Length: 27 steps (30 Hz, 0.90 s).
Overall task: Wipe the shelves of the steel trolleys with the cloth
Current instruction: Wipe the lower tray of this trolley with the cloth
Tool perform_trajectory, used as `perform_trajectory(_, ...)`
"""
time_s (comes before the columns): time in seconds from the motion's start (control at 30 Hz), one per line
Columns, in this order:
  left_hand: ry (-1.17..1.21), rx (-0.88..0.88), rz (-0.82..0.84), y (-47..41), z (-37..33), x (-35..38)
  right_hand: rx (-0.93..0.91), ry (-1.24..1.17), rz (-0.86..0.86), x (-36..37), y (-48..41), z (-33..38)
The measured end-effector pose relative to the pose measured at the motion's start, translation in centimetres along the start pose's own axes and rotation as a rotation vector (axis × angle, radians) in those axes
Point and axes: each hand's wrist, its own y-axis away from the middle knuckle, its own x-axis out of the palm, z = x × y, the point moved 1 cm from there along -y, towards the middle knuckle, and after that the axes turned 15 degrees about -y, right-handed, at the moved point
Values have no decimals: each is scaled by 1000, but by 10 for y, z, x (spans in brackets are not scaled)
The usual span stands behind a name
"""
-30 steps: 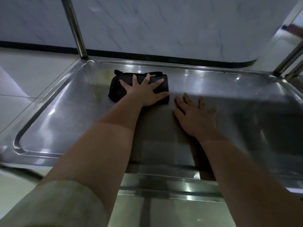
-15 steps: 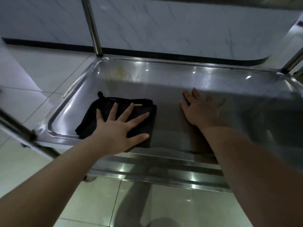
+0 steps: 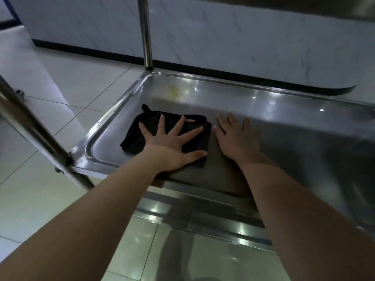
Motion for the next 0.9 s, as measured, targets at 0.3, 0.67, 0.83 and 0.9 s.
perform_trajectory(0.3,-8,-15,45,-127,16,-22,-6,64,-64,7,2,1)
perform_trajectory(0.67,-28,141,86,-11,24,-4,15,33,-42,2,6,3)
perform_trajectory(0.83,32,129,77,70,49,9,62,62,-5,-4,10,10)
perform_trajectory(0.9,18,95,60,77,48,8,39,88,-33,-4,7,27)
